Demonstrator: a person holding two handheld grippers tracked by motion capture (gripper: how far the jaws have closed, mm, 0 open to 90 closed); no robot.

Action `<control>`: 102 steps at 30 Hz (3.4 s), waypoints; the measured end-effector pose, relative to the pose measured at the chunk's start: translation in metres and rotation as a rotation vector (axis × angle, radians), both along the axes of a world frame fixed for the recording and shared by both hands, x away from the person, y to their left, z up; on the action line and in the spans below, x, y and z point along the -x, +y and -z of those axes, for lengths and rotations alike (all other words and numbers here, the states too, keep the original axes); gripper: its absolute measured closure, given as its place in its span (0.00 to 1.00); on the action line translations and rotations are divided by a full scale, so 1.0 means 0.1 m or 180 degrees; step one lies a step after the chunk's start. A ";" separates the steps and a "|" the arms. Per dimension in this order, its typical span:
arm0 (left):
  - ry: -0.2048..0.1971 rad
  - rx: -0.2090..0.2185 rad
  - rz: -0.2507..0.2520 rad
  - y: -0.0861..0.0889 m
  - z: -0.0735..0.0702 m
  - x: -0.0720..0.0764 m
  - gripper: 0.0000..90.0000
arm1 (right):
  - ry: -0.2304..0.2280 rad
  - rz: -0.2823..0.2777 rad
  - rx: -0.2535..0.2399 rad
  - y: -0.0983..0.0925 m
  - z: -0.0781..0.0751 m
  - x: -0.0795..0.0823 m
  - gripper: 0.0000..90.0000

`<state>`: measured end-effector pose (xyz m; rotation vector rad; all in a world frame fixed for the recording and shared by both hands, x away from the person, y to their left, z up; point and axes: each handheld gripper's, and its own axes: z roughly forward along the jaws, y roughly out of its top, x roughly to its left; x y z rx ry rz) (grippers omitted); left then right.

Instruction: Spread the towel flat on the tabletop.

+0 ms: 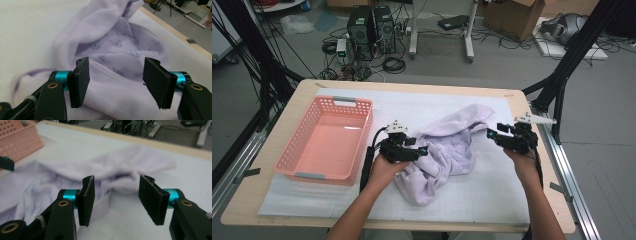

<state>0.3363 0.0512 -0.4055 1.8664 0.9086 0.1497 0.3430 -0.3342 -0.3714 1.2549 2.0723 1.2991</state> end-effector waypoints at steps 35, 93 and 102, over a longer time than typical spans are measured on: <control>0.0239 0.0845 0.1046 -0.79 -0.05 0.37 0.84 | 0.0131 -0.0018 -0.0046 -0.22 0.52 0.56 0.43; -0.0172 -0.0157 -0.0988 0.36 0.24 -0.03 0.94 | -0.0184 -0.0642 0.0185 1.11 0.33 -0.31 0.97; -0.0220 -0.0278 -0.1032 0.43 0.29 -0.08 0.94 | -0.0117 -0.0087 0.0253 1.02 0.43 -0.62 0.88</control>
